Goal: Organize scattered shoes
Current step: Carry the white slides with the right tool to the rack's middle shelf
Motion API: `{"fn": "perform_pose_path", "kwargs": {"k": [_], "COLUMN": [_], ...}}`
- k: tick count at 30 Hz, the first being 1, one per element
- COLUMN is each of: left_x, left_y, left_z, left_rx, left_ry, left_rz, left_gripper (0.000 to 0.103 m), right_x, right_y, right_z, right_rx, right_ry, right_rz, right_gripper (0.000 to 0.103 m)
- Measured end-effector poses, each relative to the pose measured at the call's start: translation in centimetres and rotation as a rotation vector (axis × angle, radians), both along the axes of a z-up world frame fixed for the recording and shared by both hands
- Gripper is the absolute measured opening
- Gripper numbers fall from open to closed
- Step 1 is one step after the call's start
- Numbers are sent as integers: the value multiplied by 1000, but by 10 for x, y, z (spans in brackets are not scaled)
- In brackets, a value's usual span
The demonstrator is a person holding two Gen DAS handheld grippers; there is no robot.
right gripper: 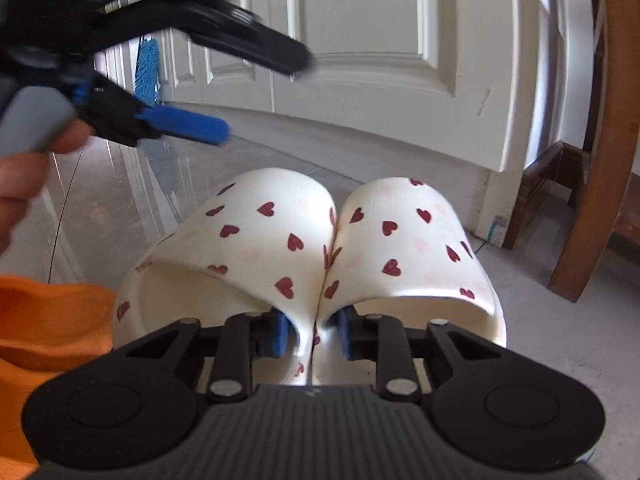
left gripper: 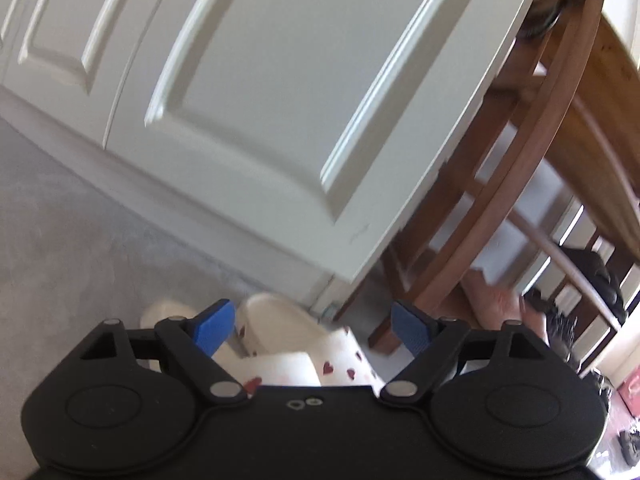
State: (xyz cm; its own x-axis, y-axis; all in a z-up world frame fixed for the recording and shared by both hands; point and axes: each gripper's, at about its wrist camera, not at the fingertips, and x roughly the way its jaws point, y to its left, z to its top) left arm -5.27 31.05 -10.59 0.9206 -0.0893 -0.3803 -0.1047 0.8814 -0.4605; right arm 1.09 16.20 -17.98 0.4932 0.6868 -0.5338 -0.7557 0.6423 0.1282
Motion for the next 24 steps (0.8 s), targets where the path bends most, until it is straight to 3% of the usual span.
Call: {"fn": "perform_pose_path", "kwargs": {"k": [5, 9, 18, 24], "left_x": [-9, -7, 23, 44], "left_y": [0, -10, -60, -91], "left_z": [26, 47, 80, 108], "left_rx": [-23, -1, 86, 127], "left_ry": [-65, -93, -144, -183], "left_rz": [38, 7, -162, -231], "left_gripper": [90, 91, 92, 92], "right_x": [17, 25, 15, 29], "right_y": [-22, -40, -117, -191], "right_z": [10, 29, 111, 158], "right_rx": [54, 89, -90, -95], "right_ry": [77, 147, 239, 355], "right_rz": [4, 27, 298, 227], "right_gripper": [24, 24, 24, 24]}}
